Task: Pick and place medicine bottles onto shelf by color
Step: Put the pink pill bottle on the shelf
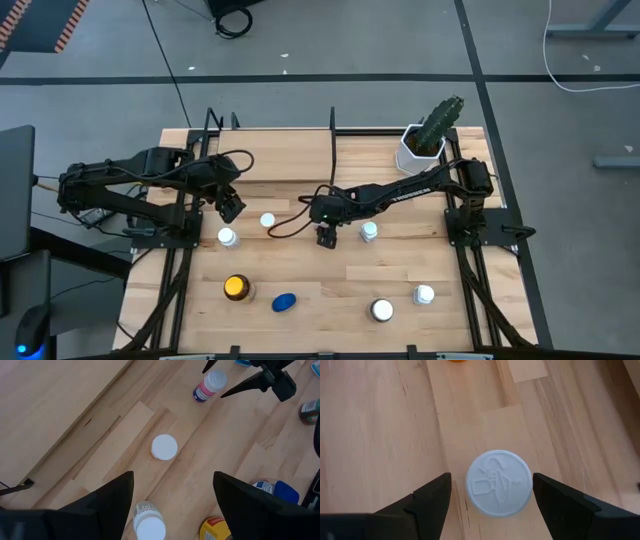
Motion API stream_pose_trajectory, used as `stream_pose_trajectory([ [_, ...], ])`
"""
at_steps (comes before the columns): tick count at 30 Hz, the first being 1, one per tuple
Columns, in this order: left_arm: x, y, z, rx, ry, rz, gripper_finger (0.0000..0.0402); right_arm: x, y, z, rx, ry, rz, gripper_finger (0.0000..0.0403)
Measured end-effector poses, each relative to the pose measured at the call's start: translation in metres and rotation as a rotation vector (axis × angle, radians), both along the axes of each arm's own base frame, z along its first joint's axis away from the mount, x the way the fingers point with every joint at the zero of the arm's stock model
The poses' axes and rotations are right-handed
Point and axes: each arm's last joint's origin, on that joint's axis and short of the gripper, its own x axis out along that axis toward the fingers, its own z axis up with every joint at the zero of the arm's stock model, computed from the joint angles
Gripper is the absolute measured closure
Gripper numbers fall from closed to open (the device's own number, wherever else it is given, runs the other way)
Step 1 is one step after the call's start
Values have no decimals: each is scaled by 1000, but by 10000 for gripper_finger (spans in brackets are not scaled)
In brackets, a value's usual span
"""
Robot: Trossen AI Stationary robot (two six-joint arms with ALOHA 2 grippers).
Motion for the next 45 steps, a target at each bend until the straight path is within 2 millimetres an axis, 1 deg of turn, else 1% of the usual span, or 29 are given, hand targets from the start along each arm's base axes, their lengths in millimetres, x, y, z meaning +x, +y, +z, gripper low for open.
stream_pose_trajectory([
  [3, 0, 0, 0, 0, 0, 0, 122, 0, 0, 0, 1, -2, -1, 136],
  [12, 0, 0, 0, 7, 0, 4, 123, 1, 0, 0, 6, -10, -9, 159],
  [21, 0, 0, 0, 11, 1, -4, 123, 1, 0, 1, 5, -12, -9, 210],
  [23, 0, 0, 0, 12, 2, -5, 123, 1, 0, 1, -4, -15, -14, 220],
  [26, 0, 0, 0, 20, 3, -18, 123, 5, 0, 7, -8, -35, -17, 222],
  [29, 0, 0, 0, 21, 4, -19, 123, 9, -1, 16, -28, -62, -8, 216],
  [31, 0, 0, 0, 21, 4, -19, 123, 13, -1, 25, -40, -82, 4, 214],
  [37, 0, 0, 0, 21, 4, -19, 123, 23, -1, 73, -78, -105, 19, 217],
  [41, 0, 0, 0, 23, 4, -18, 123, 27, -12, 98, -94, -139, -8, 216],
  [45, 0, 0, 0, 23, 4, -18, 123, 28, -30, 112, -81, -174, -74, 215],
])
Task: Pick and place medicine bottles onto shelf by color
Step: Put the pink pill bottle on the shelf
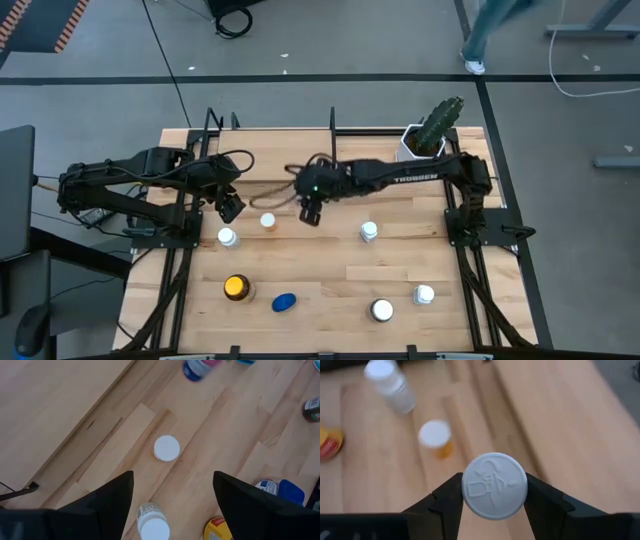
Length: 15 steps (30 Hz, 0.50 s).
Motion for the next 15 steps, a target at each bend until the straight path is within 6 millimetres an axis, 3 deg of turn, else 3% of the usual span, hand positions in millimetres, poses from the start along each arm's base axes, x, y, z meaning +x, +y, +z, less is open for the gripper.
stream_pose_trajectory([
  [15, 0, 0, 0, 13, 4, -23, 123, 1, -56, 46, -17, -173, -137, 215],
])
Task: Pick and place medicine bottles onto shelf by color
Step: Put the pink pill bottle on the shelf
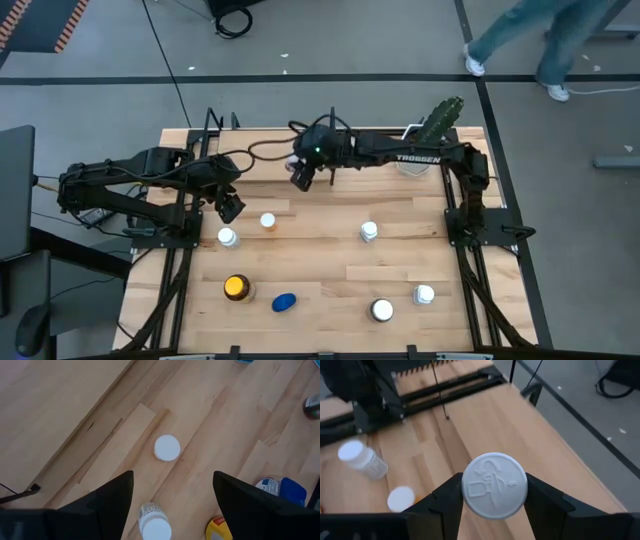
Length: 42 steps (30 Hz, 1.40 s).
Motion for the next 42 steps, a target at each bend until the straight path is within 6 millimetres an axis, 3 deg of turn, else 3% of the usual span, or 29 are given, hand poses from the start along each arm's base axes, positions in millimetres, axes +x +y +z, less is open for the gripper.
stream_pose_trajectory([
  [14, 0, 0, 0, -10, -1, -6, 123, 2, -24, 16, -9, -139, -60, 214],
  [25, 0, 0, 0, -11, -1, -6, 123, -10, -65, 16, -54, -122, -115, 214],
  [34, 3, 2, 2, -9, -33, 6, 123, -18, -118, -12, -62, -13, -164, 214],
  [42, 7, 11, 3, -8, -70, 61, 123, -16, -135, -20, -95, -13, -103, 214],
])
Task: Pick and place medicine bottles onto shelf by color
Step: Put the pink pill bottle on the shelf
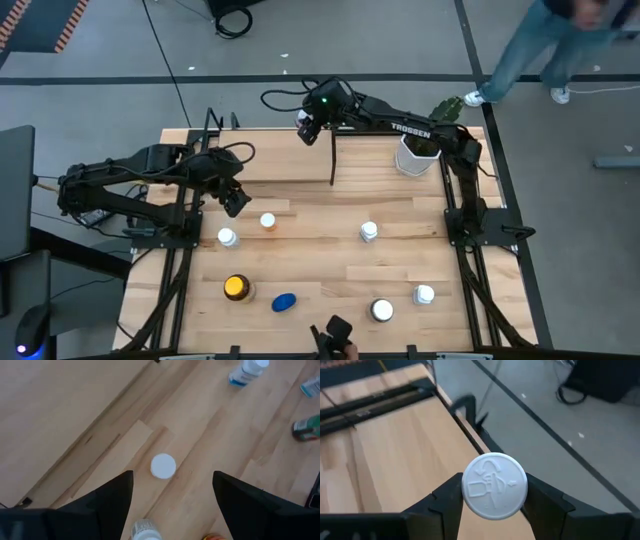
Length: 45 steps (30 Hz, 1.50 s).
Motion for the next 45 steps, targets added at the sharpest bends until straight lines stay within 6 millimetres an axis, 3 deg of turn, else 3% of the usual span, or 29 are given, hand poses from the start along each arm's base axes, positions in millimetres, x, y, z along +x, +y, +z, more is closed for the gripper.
stream_pose_trajectory([
  [9, 3, 7, 3, -59, -64, 132, 123, 9, -11, -21, 49, 46, 65, 214],
  [17, 4, 17, 5, -81, -123, 228, 123, 32, -29, 7, 23, 79, 92, 214],
  [21, 4, 20, 5, -69, -120, 226, 123, 29, -38, -16, 98, 123, 40, 214],
  [26, 3, 22, 5, -34, -107, 172, 123, 22, -43, -32, 170, 209, 1, 214],
  [41, 3, 22, 5, 22, -87, 92, 123, 21, -40, -35, 150, 261, -5, 214],
  [45, 3, 22, 5, 22, -87, 93, 123, 21, -41, -49, 166, 297, -6, 214],
])
